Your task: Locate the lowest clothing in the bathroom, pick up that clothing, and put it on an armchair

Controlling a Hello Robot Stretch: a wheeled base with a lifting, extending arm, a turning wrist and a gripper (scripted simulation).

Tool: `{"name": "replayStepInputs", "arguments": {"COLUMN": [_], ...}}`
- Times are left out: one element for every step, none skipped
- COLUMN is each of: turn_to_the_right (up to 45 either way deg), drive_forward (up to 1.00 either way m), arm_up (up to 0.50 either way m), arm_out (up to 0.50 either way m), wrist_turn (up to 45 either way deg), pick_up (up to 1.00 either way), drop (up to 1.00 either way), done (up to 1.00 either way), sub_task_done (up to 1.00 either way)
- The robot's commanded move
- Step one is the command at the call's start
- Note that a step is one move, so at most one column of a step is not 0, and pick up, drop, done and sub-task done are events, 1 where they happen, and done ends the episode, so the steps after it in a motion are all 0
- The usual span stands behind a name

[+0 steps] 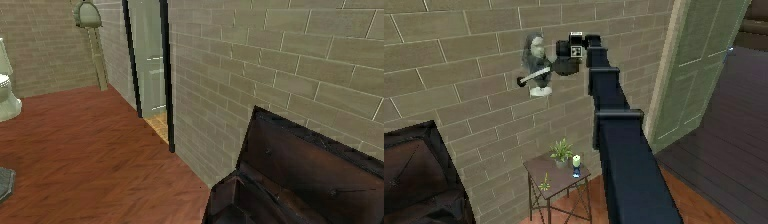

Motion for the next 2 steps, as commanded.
{"name": "replayStepInputs", "arguments": {"turn_to_the_right": [0.0,0.0], "drive_forward": [0.00,0.00], "arm_up": [0.00,0.00], "arm_out": [0.00,0.00], "wrist_turn": [-45.0,-42.0], "pick_up": [0.00,0.00], "drop": [0.00,0.00], "done": [0.00,0.00], "sub_task_done": [0.00,0.00]}}
